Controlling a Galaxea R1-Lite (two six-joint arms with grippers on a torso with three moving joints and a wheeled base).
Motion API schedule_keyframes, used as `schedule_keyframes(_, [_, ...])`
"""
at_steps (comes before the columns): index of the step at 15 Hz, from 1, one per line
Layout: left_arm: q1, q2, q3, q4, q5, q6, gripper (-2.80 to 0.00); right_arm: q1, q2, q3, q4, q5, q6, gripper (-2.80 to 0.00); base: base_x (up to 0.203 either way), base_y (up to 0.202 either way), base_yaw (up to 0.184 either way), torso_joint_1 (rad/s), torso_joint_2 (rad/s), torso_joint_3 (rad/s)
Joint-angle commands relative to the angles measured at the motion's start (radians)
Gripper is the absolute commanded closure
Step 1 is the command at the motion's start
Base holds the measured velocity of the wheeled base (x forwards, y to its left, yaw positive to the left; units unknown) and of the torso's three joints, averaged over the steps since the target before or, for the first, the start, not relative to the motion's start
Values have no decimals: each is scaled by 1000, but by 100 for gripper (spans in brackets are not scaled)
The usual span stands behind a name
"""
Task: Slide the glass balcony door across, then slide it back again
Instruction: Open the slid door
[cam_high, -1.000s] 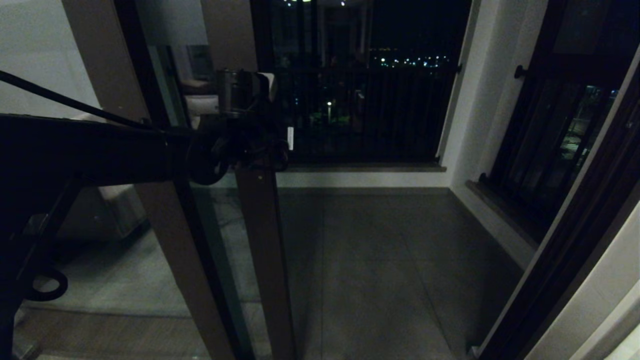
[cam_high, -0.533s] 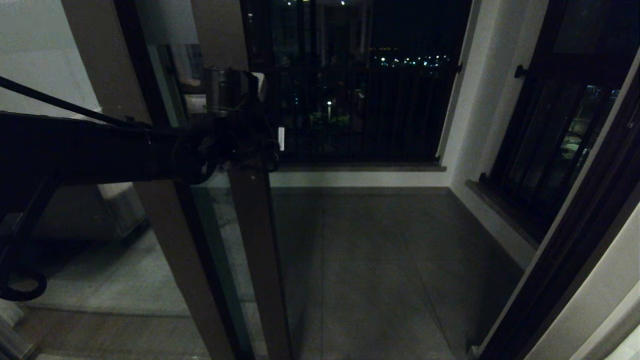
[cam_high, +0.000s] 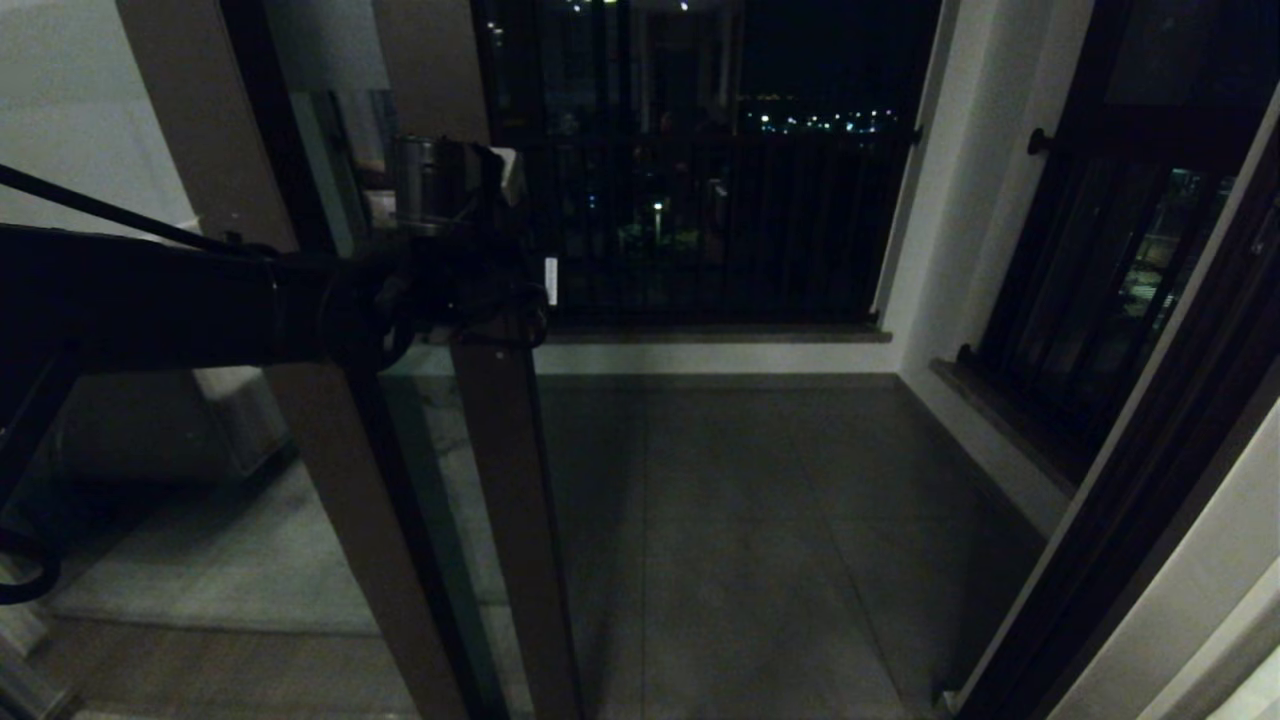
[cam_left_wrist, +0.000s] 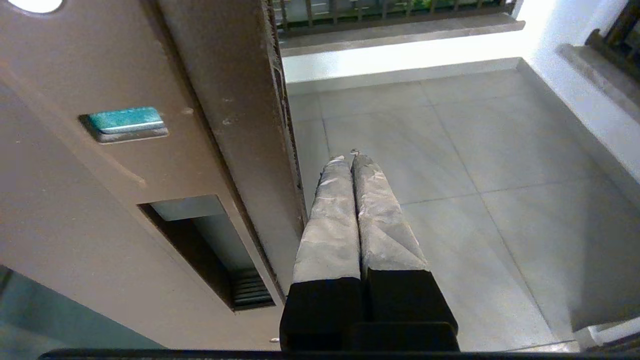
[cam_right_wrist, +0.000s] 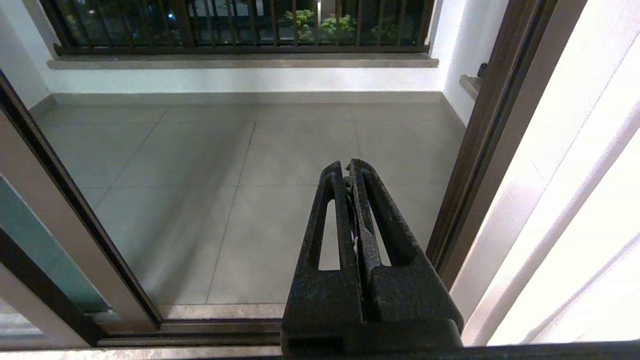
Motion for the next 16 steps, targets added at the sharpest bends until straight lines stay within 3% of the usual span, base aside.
schedule_keyframes(1, [7, -6, 0, -3, 7, 0, 0, 0, 2, 0, 0, 1, 0, 0, 0, 0, 0, 0, 0, 0])
schedule_keyframes(16, [46, -10, 0, -3, 5, 0, 0, 0, 2, 0, 0, 1, -1, 0, 0, 0, 0, 0, 0, 0])
